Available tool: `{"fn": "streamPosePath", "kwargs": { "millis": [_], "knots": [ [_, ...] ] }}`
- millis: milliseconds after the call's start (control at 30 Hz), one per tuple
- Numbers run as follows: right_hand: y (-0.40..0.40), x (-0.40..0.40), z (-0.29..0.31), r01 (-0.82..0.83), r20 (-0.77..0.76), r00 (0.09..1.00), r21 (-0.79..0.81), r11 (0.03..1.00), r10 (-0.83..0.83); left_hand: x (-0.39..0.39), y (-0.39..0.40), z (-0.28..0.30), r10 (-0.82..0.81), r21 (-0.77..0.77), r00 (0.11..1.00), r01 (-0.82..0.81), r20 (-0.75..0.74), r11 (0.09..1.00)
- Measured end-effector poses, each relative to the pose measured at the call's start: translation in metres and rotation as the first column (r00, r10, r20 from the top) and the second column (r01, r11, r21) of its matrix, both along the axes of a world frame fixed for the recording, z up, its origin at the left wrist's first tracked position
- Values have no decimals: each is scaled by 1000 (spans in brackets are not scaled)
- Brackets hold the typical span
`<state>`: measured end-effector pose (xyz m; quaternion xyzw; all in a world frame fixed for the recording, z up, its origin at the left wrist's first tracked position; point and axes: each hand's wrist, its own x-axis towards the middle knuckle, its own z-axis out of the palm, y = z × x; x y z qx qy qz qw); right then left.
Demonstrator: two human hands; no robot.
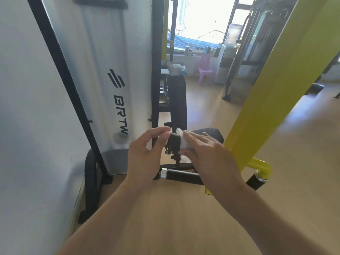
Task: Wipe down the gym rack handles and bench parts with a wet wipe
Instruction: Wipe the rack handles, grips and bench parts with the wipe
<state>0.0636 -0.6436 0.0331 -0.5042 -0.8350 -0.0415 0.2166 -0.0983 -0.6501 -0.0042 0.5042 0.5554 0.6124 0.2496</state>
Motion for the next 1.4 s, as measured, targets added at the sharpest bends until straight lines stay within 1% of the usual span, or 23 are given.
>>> {"fn": "streamPosePath", "kwargs": {
  "millis": [67, 133, 167, 267, 333, 400, 467, 533, 600, 633, 700, 767, 833, 867, 933, 1000, 1067, 1133, 1200, 1233, 1267, 1333, 1400],
  "knots": [
    [-4, 8, 0, 72, 61, 995, 50, 996, -75, 0, -1, 0, 2, 1, 999, -2, -37, 1000],
    [-4, 2, 0, 94, 80, 992, 72, 993, -100, 0, -2, 0, -4, 14, 999, 4, -41, 1000],
    [-2, -5, 0, 65, 62, 996, 86, 994, -71, 0, -2, 1, -16, 25, 1000, 16, -27, 1000],
    [5, -30, -2, -119, -71, 989, 99, 988, 126, 1, -4, 2, -38, 69, 999, 37, 12, 997],
    [5, -31, -1, -110, -65, 991, 90, 990, 116, 0, -5, 1, -13, 90, 1000, 11, 22, 996],
    [-4, -22, 8, -10, 31, 999, 39, 999, 9, -2, -5, -1, 16, 97, 1000, -17, 4, 995],
    [-13, -7, 22, 71, 206, 976, 5, 997, -71, -3, -4, -3, 24, 82, 1000, -22, -20, 996],
    [-14, 7, 31, 90, 275, 958, -29, 996, -79, 0, -4, -4, 33, 66, 999, -30, -42, 997],
    [-16, 7, 32, 75, 334, 940, 3, 997, -72, 4, -5, -3, 30, 57, 1000, -31, 5, 998],
    [-14, 4, 29, 54, 318, 945, 61, 997, -71, 6, -6, -2, 20, 54, 998, -23, 54, 998],
    [-7, -10, 14, 47, 202, 977, 120, 992, -71, 8, -6, 0, -6, 51, 989, -1, 147, 999],
    [2, -28, 0, -52, 86, 995, 131, 990, 41, 7, -6, 0, -19, 59, 982, 8, 190, 998],
    [3, -36, -5, -126, 5, 992, 123, 984, 126, 5, -5, 1, -8, 71, 983, -5, 183, 997],
    [2, -34, -5, -102, 16, 995, 114, 988, 100, 5, -5, 1, -2, 74, 985, -11, 175, 997],
    [-4, -21, 3, 16, 147, 988, 161, 987, -40, 4, -4, 1, 3, 65, 987, -13, 160, 998],
    [-9, -5, 9, 102, 257, 953, 225, 969, -160, 5, -6, 0, 4, 49, 989, -12, 146, 999],
    [-7, 0, 8, 99, 261, 950, 268, 958, -171, 8, -8, 1, -5, 41, 983, -3, 186, 999],
    [0, -8, -1, 17, 180, 981, 264, 964, -66, 10, -9, 1, -29, 65, 971, 14, 239, 998],
    [5, -23, -7, -122, 46, 992, 239, 963, 114, 10, -7, -1, -45, 91, 964, 21, 263, 996],
    [5, -29, -8, -159, -2, 987, 210, 965, 163, 9, -6, -1, -39, 94, 966, 15, 256, 995],
    [6, -31, -5, -162, -2, 986, 177, 971, 165, 8, -5, -2, -24, 93, 972, 2, 236, 996],
    [8, -26, 12, -81, 110, 991, 41, 996, 76, 5, -3, -4, 13, 100, 985, -31, 172, 995],
    [10, -17, 30, -5, 215, 976, -138, 990, 34, 3, -2, -6, 33, 122, 995, -44, 93, 992]
  ]
}}
